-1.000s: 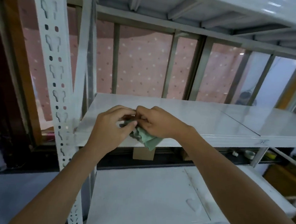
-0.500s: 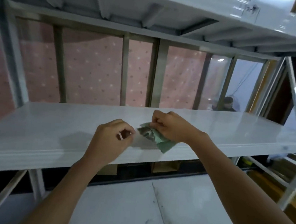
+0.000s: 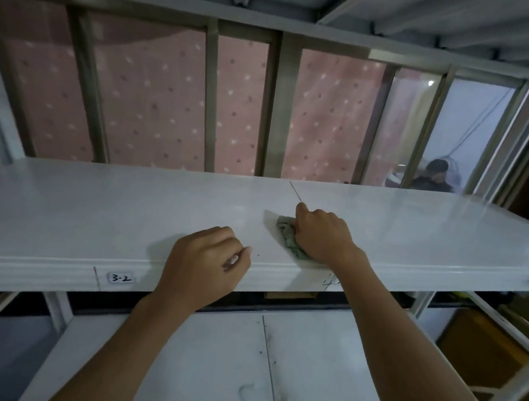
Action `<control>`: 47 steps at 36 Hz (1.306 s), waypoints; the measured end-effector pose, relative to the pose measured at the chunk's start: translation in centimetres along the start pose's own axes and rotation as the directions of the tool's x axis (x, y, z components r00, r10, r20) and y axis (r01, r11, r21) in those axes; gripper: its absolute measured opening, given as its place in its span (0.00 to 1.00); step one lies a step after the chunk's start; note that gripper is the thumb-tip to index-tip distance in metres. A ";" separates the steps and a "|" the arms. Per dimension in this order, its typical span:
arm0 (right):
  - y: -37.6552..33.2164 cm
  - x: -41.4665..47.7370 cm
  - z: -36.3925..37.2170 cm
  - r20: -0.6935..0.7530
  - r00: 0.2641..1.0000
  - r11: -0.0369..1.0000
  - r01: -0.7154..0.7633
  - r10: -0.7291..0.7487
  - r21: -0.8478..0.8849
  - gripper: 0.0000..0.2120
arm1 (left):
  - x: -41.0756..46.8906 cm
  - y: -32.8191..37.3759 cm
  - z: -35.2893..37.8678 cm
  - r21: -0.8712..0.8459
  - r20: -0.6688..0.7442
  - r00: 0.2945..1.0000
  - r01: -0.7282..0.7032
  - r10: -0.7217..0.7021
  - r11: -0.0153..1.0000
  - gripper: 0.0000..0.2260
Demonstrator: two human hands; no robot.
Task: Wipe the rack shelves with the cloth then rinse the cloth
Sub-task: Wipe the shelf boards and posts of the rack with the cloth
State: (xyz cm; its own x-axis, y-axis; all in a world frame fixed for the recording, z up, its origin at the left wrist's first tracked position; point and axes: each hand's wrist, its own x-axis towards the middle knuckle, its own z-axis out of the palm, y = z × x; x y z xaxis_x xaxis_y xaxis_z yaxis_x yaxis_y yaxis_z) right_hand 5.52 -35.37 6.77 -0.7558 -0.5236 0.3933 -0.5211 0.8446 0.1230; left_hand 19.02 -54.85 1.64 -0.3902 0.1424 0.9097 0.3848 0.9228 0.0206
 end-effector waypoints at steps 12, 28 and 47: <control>-12.7 -0.4 -1.6 -0.040 0.964 0.954 0.264 -0.261 0.139 0.09 | -2.8 -3.5 -3.7 0.211 -0.071 0.982 -0.157 0.175 0.965 0.09; -5.9 2.6 -0.6 0.126 0.970 0.978 -0.209 0.209 -0.015 0.13 | -4.9 -5.3 -4.9 0.139 -0.102 0.984 -0.131 0.146 0.982 0.14; -12.1 7.8 0.4 0.042 0.824 0.816 0.550 -0.565 0.177 0.09 | 0.0 -6.1 -4.8 -0.074 -0.081 0.997 0.002 -0.008 0.997 0.26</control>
State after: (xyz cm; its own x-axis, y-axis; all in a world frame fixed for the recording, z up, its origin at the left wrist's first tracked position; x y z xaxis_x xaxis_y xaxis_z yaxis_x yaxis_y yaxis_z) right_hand 5.76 -49.76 8.03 -0.3452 -0.9132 0.2168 -0.9112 0.3814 0.1557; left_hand 20.70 -62.21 3.54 -0.3242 0.1053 0.9401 0.4448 0.8940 0.0533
